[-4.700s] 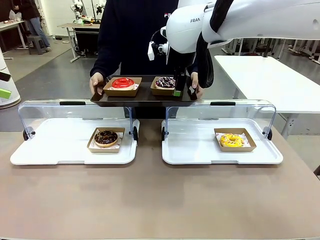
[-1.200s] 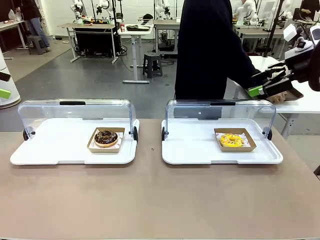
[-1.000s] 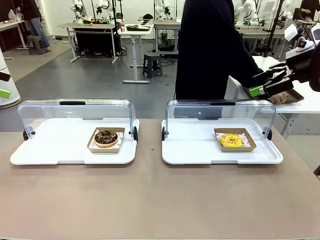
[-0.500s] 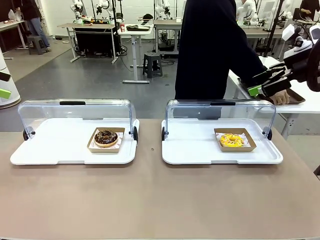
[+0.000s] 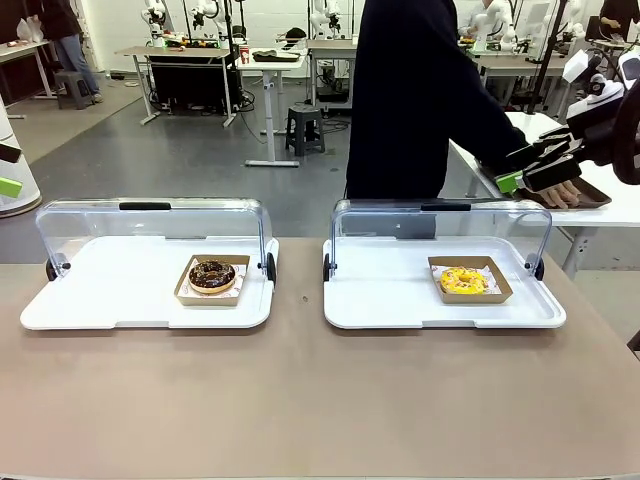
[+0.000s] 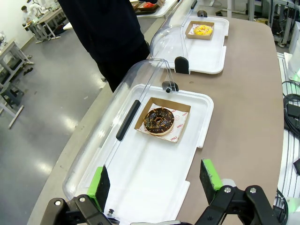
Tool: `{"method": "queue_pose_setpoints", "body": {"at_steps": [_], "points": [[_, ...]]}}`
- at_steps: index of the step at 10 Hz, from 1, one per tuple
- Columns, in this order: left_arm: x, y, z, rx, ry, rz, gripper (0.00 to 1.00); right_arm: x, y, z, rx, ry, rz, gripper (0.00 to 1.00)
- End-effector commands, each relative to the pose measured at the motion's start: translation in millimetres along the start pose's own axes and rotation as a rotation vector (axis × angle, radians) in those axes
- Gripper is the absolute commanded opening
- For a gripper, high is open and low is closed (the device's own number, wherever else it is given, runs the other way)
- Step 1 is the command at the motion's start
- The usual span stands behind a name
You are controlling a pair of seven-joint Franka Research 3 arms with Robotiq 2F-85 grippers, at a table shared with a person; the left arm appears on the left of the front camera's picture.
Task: Provide the desired donut to the person.
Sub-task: Place the picked Paper togo box onto the Handle tray extended by the person.
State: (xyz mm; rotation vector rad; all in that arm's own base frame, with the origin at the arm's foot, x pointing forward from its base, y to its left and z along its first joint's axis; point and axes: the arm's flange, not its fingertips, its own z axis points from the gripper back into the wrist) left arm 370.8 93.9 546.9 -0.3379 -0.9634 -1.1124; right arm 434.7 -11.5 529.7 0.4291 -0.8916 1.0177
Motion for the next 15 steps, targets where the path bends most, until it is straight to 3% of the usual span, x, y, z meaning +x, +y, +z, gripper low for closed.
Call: {"method": "queue_pose_setpoints", "body": {"at_steps": [1, 15], "points": [[-0.1, -0.5, 0.3, 0.000, -0.009, 0.001, 1.00, 0.0, -0.1, 0.1, 0.004, -0.001, 0.008, 1.00], [-0.1, -0.5, 0.3, 0.000, -0.009, 0.001, 1.00, 0.0, -0.1, 0.1, 0.004, -0.001, 0.008, 1.00]]}}
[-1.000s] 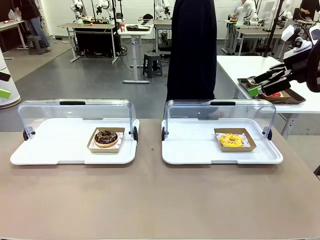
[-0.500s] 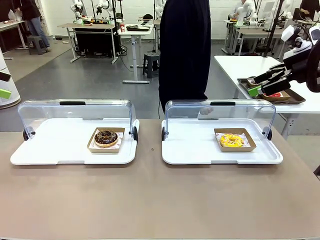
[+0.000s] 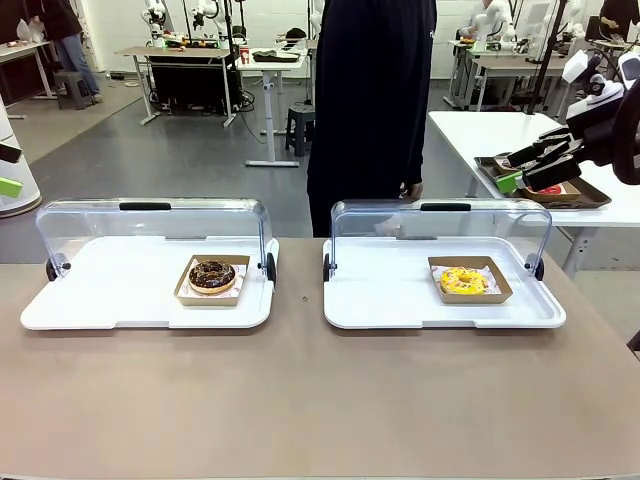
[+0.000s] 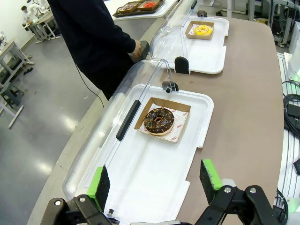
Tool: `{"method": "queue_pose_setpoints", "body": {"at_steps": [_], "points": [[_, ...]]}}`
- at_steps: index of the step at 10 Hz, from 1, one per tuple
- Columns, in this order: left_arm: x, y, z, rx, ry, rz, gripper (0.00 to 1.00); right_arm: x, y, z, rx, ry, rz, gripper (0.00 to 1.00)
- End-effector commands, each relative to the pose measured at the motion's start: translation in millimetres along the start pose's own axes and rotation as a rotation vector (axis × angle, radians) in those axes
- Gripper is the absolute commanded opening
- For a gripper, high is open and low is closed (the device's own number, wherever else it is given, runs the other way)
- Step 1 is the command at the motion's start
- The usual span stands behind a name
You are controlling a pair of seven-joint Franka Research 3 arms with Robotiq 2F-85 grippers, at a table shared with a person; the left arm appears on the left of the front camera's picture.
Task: Provide the desired donut to the person.
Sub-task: Place the picked Paper togo box onto the Handle tray extended by the person.
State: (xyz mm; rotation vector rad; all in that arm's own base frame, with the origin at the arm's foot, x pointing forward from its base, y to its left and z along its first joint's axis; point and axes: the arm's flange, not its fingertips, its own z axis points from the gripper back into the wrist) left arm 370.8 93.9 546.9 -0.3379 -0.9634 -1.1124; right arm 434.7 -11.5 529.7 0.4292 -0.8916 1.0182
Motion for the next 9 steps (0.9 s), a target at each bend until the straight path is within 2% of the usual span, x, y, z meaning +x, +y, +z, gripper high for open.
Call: {"method": "queue_pose_setpoints", "body": {"at_steps": [1, 9], "points": [[-0.1, -0.5, 0.3, 0.000, -0.009, 0.001, 1.00, -0.1, -0.1, 0.1, 0.004, -0.001, 0.007, 1.00], [-0.1, -0.5, 0.3, 0.000, -0.009, 0.001, 1.00, -0.1, -0.1, 0.1, 0.004, -0.001, 0.007, 1.00]]}}
